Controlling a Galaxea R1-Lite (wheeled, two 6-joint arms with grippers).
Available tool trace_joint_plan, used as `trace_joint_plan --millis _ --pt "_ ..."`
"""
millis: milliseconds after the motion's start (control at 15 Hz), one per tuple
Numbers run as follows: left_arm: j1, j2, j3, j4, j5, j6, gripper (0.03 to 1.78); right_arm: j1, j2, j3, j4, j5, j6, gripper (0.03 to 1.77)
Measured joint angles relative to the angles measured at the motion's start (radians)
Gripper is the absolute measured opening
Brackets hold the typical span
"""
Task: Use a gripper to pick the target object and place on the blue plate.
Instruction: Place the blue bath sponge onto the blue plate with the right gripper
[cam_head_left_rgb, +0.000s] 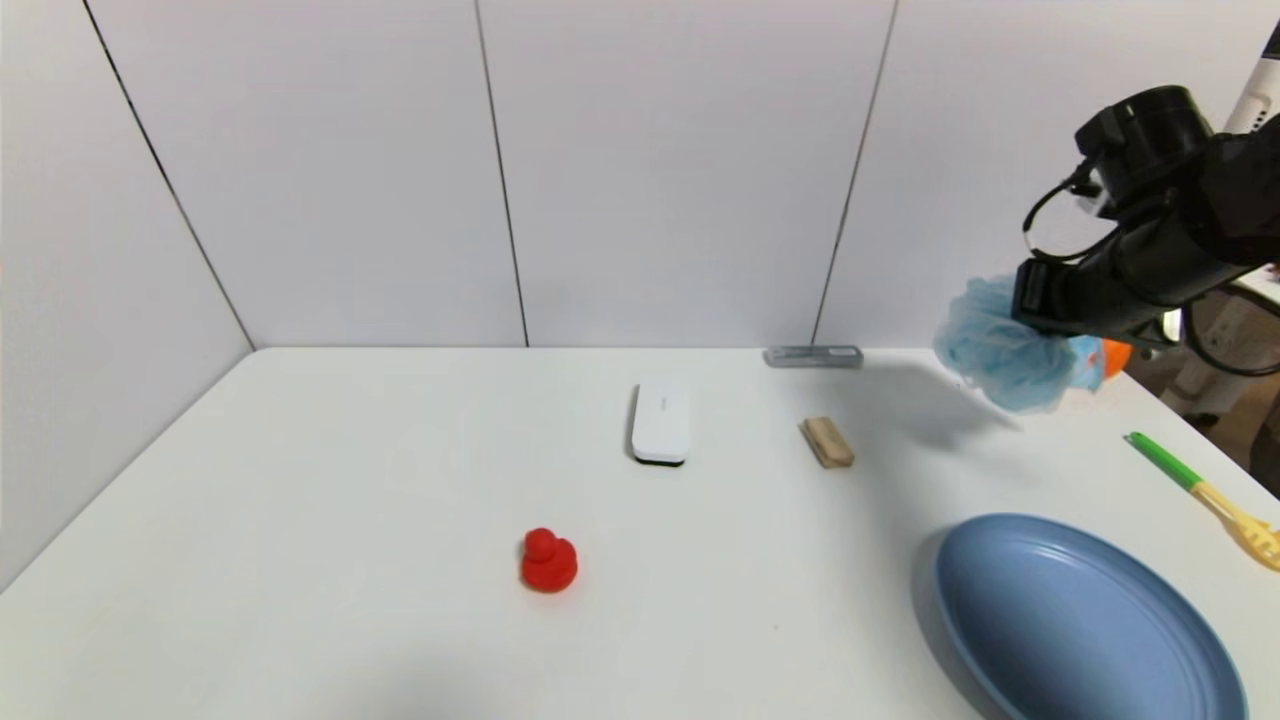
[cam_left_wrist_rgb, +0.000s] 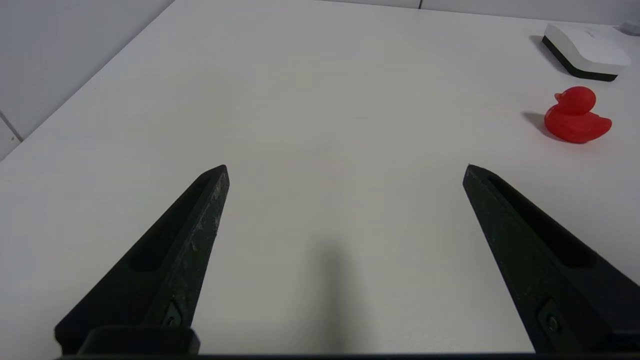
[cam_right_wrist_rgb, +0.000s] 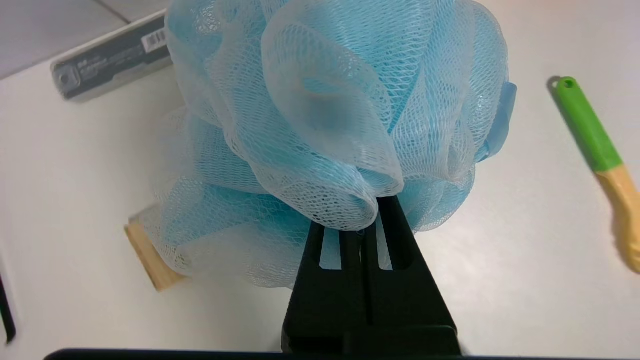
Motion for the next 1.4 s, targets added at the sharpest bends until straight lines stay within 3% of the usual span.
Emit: trace_joint_plan --millis 467,800,1400 --pt "0.0 0.0 0.0 0.0 0.0 0.0 1.69 0.012 -0.333 0.358 -0.002 0.044 -0.083 0.06" --pt "0.0 0.0 0.0 0.0 0.0 0.0 1.69 0.083 -0.541 0.55 -0.01 0.053 -0.099 0.06" --pt "0.0 0.0 0.0 0.0 0.0 0.0 1.69 0.156 -0.72 0.803 -0.084 0.052 -0.116 0.06"
